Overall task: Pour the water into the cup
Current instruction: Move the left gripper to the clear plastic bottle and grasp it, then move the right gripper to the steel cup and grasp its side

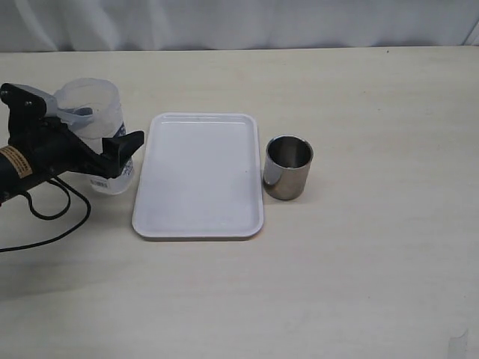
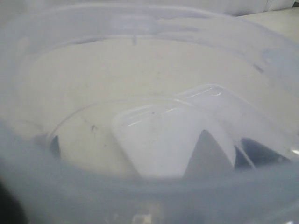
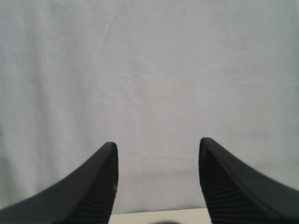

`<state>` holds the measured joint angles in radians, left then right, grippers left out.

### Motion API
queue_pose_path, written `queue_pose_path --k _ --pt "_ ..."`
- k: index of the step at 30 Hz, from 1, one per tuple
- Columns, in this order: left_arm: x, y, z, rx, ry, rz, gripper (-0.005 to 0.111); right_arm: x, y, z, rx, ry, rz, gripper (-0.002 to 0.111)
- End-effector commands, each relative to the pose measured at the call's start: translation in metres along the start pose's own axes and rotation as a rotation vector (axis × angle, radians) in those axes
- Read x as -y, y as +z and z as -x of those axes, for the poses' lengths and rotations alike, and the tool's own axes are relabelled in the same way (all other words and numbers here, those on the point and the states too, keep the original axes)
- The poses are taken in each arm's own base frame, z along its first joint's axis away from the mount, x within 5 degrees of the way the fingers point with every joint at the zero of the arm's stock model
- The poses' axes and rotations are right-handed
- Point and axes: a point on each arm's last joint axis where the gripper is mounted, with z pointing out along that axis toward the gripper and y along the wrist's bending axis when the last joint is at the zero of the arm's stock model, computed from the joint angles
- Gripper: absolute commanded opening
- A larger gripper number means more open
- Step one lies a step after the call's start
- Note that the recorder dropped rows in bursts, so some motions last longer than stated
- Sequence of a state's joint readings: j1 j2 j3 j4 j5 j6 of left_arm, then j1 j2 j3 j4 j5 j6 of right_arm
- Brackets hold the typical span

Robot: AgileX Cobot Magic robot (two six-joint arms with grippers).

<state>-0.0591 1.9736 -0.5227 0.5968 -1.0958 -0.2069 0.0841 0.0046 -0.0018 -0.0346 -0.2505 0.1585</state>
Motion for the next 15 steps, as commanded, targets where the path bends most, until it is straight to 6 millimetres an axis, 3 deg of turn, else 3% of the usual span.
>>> queue_pose_path --k 1,6,8,10,12,15 --pt "0.0 0.002 0.001 0.007 -0.019 0.003 0.076 0.0 0.0 -0.002 -0.018 -0.011 -0.001 0.05" --pt "0.002 0.002 -0.003 -0.033 -0.073 -0.014 0.02 0.0 0.0 -0.002 -0.018 -0.025 0.002 0.051" --pt "0.003 0.002 -0.003 -0.037 -0.061 -0.029 0.0 -0.001 0.0 -0.002 -0.013 -0.046 0.008 0.059" --pt "0.003 0.002 -0.003 -0.037 -0.061 -0.029 0.0 -0.001 0.003 -0.001 -0.008 -0.04 0.012 0.076" --pt "0.003 0.002 -0.003 -0.037 -0.061 -0.029 0.0 -0.002 0.009 -0.002 -0.021 -0.042 0.02 0.084" --pt "0.004 0.002 -0.003 -0.037 -0.057 -0.037 0.0 -0.008 0.024 -0.009 -0.074 -0.087 0.1 0.086"
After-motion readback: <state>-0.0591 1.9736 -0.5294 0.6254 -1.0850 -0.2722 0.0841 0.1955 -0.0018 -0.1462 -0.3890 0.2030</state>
